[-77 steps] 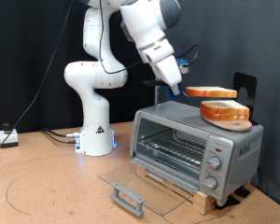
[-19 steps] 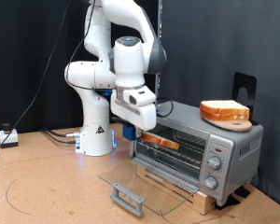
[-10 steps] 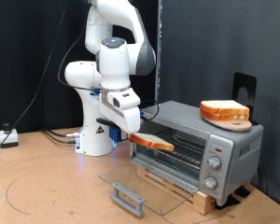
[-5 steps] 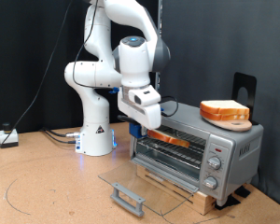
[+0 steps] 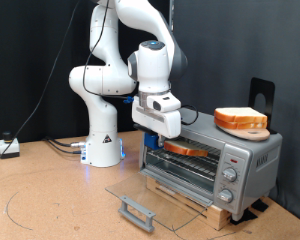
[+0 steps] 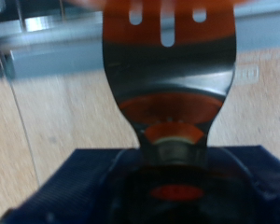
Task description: Make a piece of toast with the oven
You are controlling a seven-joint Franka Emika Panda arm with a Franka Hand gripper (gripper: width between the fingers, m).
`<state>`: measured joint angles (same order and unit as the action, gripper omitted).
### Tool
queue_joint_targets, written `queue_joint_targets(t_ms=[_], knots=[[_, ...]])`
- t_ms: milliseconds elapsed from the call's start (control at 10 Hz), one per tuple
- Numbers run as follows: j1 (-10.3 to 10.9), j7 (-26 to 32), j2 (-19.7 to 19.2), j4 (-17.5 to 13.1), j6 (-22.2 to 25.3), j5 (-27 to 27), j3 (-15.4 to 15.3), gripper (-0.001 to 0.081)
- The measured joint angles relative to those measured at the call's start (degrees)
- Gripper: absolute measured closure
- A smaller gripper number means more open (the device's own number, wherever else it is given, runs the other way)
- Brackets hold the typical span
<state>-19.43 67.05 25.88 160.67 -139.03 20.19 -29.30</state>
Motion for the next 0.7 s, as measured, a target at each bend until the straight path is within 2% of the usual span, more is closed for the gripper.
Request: queue_joint_targets(t_ms=[100, 300, 700], knots=[[-0.6, 1.9, 0.0, 0.8, -1.9, -1.3, 0.2, 0.0401], [-1.1, 6.1, 0.0, 1.0, -1.9, -1.6, 2.0, 0.0401], [-1.1, 9.1, 0.7, -0.1, 3.0, -1.4, 6.3, 0.0401]])
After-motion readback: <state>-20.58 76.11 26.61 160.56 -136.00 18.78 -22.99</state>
